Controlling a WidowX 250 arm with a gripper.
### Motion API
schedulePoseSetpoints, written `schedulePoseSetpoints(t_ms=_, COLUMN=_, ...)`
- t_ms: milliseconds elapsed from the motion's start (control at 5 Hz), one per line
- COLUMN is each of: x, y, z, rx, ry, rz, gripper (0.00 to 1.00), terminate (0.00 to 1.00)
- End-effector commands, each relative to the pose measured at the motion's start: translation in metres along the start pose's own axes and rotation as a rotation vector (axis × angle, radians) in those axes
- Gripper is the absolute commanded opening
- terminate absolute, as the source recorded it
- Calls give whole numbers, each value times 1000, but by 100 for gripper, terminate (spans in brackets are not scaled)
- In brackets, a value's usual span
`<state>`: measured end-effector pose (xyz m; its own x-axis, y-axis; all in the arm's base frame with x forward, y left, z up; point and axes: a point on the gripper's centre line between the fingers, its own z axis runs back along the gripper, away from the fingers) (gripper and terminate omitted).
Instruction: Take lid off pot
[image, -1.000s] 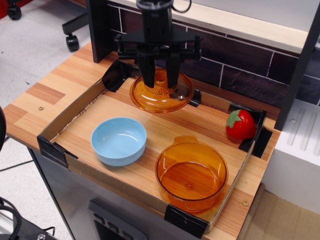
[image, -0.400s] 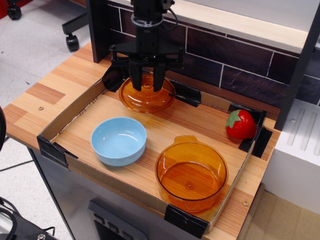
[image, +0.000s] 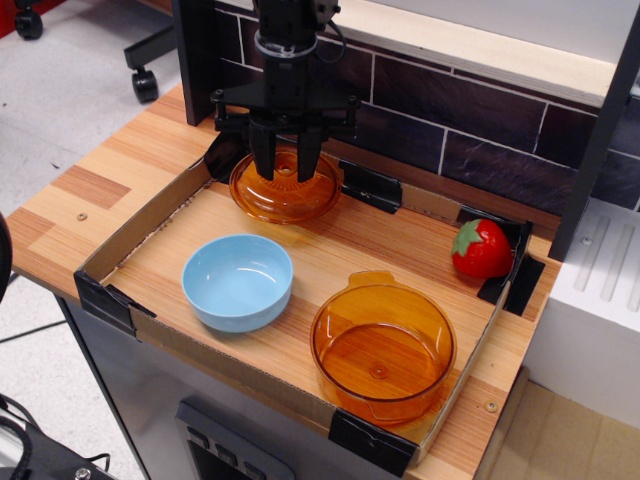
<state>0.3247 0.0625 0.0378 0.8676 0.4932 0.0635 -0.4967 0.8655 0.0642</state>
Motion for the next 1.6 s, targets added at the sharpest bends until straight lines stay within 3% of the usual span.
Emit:
schedulePoseSetpoints(t_ms=0, x=6, y=9, z=16, rx=-4, ry=-43, rz=22, gripper=100, terminate=0)
schedulePoseSetpoints(t_ms=1400, x=5, y=10, z=18, rx=-4, ry=-25, rz=25, gripper=100, terminate=0)
